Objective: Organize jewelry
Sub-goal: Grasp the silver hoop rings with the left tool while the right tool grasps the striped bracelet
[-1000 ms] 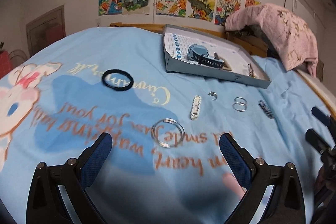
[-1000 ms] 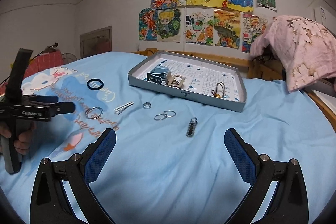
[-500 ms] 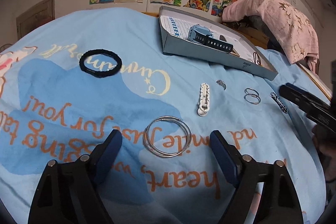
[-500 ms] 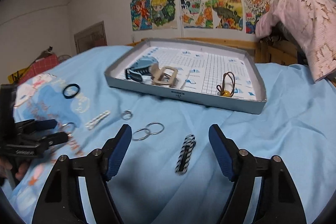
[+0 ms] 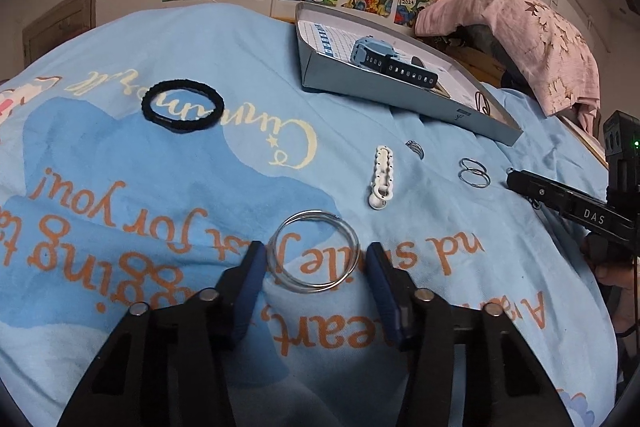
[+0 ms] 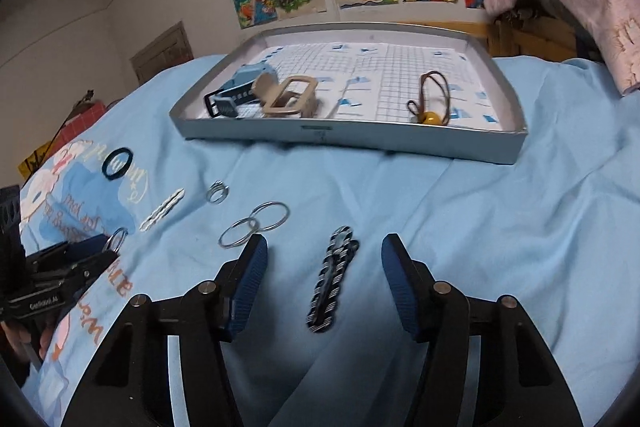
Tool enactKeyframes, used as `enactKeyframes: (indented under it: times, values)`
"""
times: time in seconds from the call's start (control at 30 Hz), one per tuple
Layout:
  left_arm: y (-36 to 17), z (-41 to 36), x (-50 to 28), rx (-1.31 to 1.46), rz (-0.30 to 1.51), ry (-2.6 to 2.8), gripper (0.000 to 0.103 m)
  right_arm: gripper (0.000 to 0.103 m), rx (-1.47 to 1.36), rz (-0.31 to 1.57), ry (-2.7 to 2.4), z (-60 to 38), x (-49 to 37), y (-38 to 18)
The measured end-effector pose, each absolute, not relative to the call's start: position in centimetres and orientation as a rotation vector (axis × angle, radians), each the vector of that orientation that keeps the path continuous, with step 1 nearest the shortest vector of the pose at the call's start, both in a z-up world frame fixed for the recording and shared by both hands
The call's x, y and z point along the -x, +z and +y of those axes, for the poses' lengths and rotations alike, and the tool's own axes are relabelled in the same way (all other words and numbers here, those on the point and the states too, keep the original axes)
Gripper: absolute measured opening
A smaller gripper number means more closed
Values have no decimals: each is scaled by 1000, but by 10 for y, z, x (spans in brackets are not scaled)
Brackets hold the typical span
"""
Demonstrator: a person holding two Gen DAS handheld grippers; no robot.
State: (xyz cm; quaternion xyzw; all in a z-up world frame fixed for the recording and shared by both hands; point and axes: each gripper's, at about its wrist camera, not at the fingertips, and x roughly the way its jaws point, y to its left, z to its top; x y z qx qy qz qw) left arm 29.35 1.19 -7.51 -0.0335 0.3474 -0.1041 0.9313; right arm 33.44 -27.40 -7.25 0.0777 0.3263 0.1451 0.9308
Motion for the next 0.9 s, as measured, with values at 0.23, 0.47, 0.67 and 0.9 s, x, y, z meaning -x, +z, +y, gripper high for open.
enactKeyframes:
  times: [0.23, 0.47, 0.67, 0.9]
  values:
    - [-77, 11, -294, 69, 716, -226, 43, 29, -159, 701, 339, -268, -334, -79]
    - [-79, 5, -294, 57, 723, -269, 43, 19, -109, 720, 398, -247, -327, -82]
    - [-78, 3, -292, 71, 713, -321, 43, 13, -108, 740, 452, -238, -319, -83]
    - [-78, -2, -288, 73, 698, -393, 43, 13, -136, 758, 493, -230, -306, -86]
